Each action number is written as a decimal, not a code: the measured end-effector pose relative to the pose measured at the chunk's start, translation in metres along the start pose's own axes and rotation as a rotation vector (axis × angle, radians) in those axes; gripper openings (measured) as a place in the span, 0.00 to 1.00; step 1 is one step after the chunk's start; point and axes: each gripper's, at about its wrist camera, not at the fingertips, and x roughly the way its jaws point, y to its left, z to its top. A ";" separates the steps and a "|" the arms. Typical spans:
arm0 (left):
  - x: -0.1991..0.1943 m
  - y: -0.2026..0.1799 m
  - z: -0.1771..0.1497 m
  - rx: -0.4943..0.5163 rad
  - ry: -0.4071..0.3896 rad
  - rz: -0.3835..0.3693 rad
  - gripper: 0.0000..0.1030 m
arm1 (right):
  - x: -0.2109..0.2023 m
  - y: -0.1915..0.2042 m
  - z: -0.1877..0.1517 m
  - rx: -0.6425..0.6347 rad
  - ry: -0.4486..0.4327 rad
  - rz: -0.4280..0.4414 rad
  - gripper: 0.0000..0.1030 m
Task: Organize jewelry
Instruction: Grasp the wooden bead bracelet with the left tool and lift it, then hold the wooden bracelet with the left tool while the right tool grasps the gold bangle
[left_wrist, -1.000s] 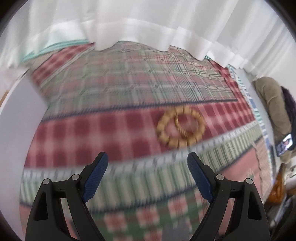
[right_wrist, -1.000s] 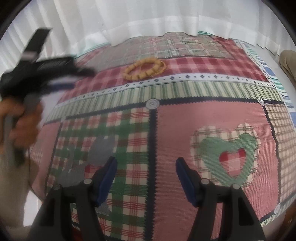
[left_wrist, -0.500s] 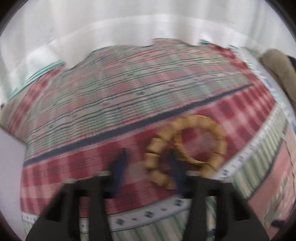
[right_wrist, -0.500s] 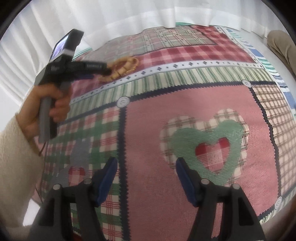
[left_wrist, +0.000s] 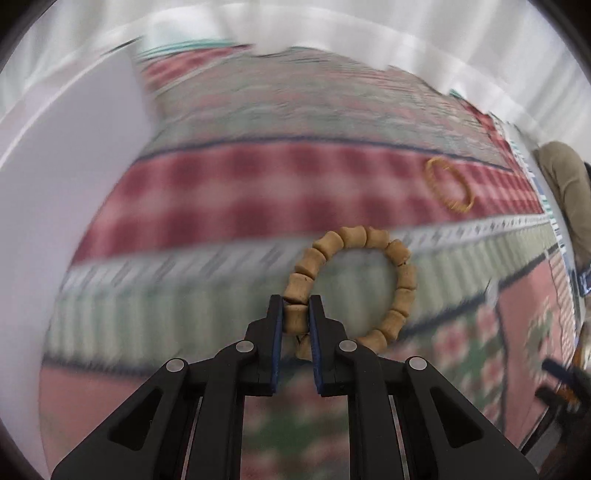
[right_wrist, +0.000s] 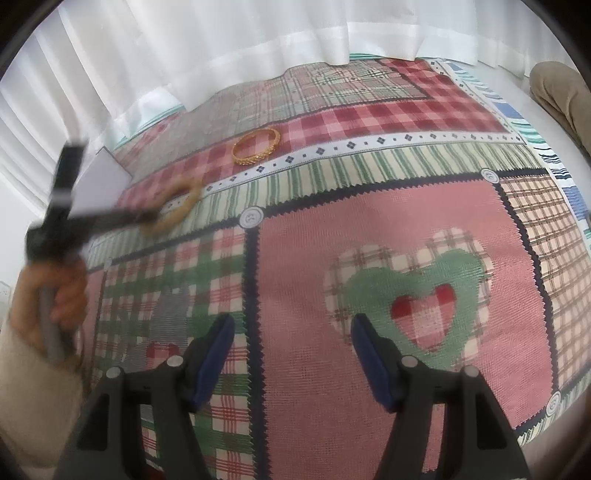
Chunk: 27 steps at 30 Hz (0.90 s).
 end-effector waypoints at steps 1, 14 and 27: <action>-0.007 0.009 -0.010 -0.014 0.002 0.012 0.12 | 0.001 0.001 0.000 -0.001 0.004 0.006 0.65; -0.080 0.022 -0.065 0.103 -0.107 0.027 0.47 | 0.000 0.032 -0.010 -0.049 0.023 0.036 0.65; -0.038 -0.052 -0.051 0.408 0.016 -0.046 0.47 | -0.006 0.041 0.034 -0.157 0.005 0.080 0.65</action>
